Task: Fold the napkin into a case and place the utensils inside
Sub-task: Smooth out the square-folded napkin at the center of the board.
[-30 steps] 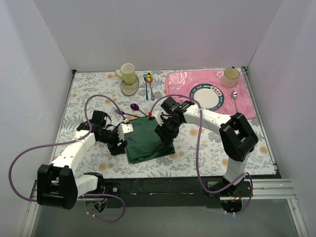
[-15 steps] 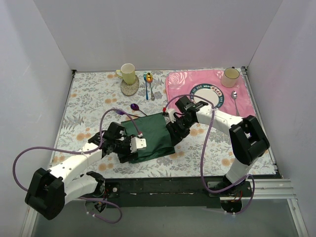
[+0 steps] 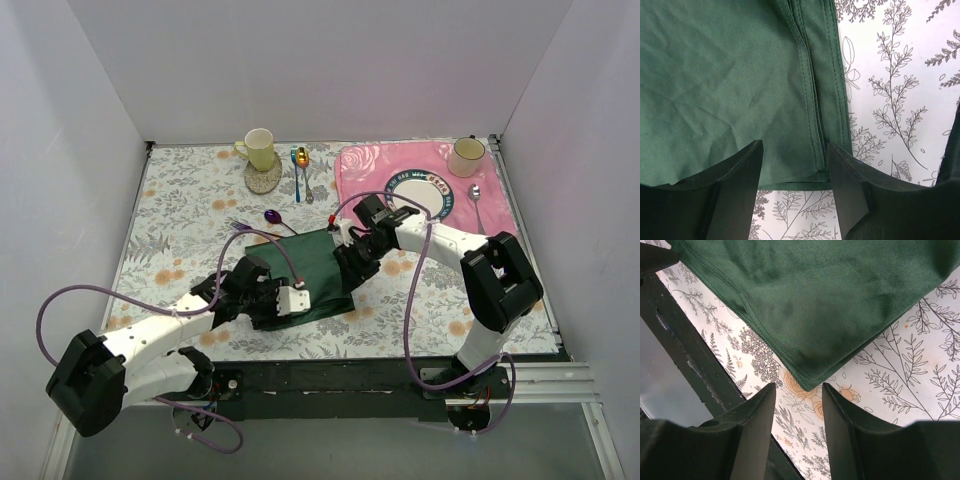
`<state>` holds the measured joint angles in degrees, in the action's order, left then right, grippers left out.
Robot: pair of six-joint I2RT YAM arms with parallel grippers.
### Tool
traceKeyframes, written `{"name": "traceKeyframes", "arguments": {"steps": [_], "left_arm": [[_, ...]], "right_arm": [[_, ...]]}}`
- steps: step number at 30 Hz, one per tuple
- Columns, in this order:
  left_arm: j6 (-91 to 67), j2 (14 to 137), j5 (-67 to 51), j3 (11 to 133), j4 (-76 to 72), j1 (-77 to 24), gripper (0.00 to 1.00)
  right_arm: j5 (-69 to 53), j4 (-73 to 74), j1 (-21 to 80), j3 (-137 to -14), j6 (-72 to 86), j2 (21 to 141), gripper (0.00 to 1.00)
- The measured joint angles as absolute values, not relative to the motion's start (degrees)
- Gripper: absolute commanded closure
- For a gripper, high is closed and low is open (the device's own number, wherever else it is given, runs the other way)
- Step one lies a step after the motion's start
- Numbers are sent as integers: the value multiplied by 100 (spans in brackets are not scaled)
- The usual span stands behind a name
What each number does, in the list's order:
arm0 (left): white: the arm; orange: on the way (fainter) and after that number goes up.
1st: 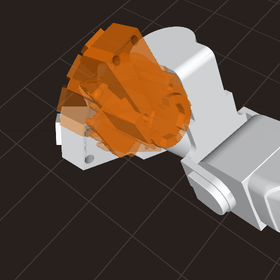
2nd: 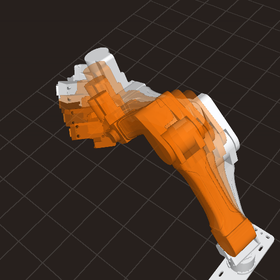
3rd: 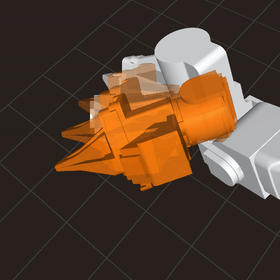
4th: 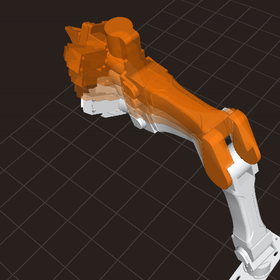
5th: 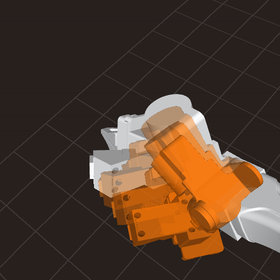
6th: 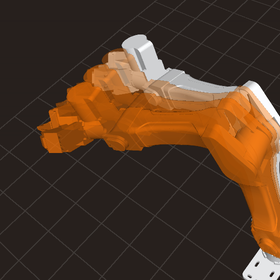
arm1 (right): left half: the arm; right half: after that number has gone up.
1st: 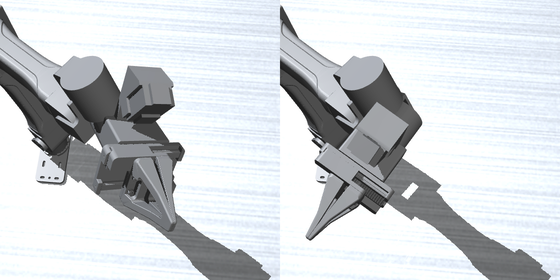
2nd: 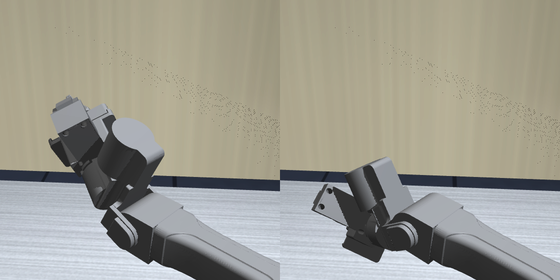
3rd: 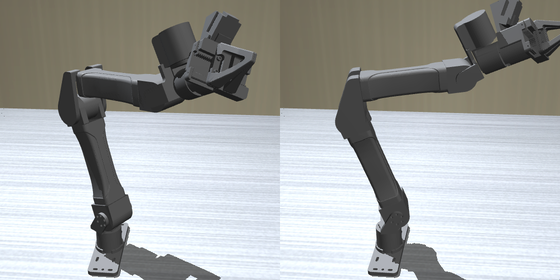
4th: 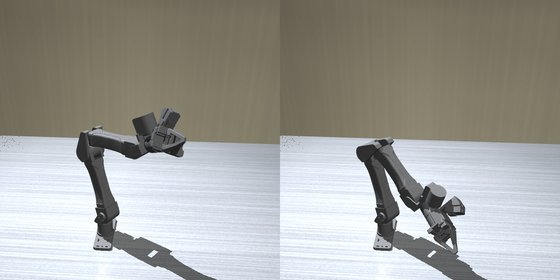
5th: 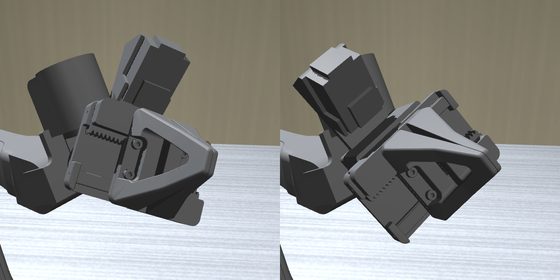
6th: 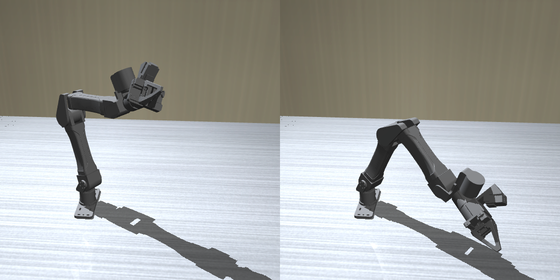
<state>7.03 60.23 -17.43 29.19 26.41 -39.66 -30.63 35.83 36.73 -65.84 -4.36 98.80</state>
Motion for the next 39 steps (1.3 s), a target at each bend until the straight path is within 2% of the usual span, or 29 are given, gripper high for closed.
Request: {"name": "traceKeyframes", "arguments": {"steps": [12, 28, 31, 33, 34, 39], "left_arm": [[663, 6254, -1426, 2768, 2287, -4475, 50], [760, 6355, -1201, 2685, 2178, -4565, 84], [779, 6355, -1173, 2685, 2174, -4569, 91], [786, 6355, -1160, 2685, 2174, -4574, 94], [799, 6355, -1155, 2685, 2174, -4576, 96], [810, 6355, -1155, 2685, 2182, -4584, 100]], "right_arm": [[-3006, 3439, 3706, -6580, -311, 10296, 52], [-2971, 3444, 3715, -6580, -320, 10438, 70], [-2974, 3452, 3715, -6589, -320, 10440, 79], [-2978, 3452, 3715, -6591, -329, 10440, 80], [-2982, 3454, 3715, -6591, -327, 10440, 85], [-3026, 3470, 3715, -6628, -329, 10442, 99]]}}
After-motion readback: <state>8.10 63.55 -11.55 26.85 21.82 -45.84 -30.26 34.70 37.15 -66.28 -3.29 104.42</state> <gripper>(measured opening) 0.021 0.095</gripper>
